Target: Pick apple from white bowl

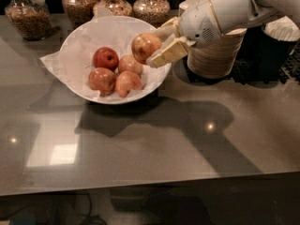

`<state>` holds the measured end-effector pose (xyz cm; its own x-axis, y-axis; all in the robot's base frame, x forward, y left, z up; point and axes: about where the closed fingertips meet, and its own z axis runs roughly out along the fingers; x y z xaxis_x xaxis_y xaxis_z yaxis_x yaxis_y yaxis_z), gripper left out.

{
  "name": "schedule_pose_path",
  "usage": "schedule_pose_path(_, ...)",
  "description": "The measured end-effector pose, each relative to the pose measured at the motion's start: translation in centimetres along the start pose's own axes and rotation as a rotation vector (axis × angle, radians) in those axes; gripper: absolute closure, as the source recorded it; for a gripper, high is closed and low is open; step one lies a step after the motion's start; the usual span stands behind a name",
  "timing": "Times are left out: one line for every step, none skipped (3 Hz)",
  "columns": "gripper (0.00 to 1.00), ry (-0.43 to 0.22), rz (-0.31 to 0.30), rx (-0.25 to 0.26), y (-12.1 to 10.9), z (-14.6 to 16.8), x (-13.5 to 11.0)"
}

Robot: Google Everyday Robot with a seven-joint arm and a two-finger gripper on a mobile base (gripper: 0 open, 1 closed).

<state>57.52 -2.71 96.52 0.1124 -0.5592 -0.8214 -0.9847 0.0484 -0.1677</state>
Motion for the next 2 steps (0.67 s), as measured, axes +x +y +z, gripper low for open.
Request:
schedule_pose_path(1.0,-0.062,-0.115,0.029,1.27,-3.69,-5.01)
schedule_pose_path(1.0,-0.062,-0.115,0.029,1.27,-3.69,-5.01)
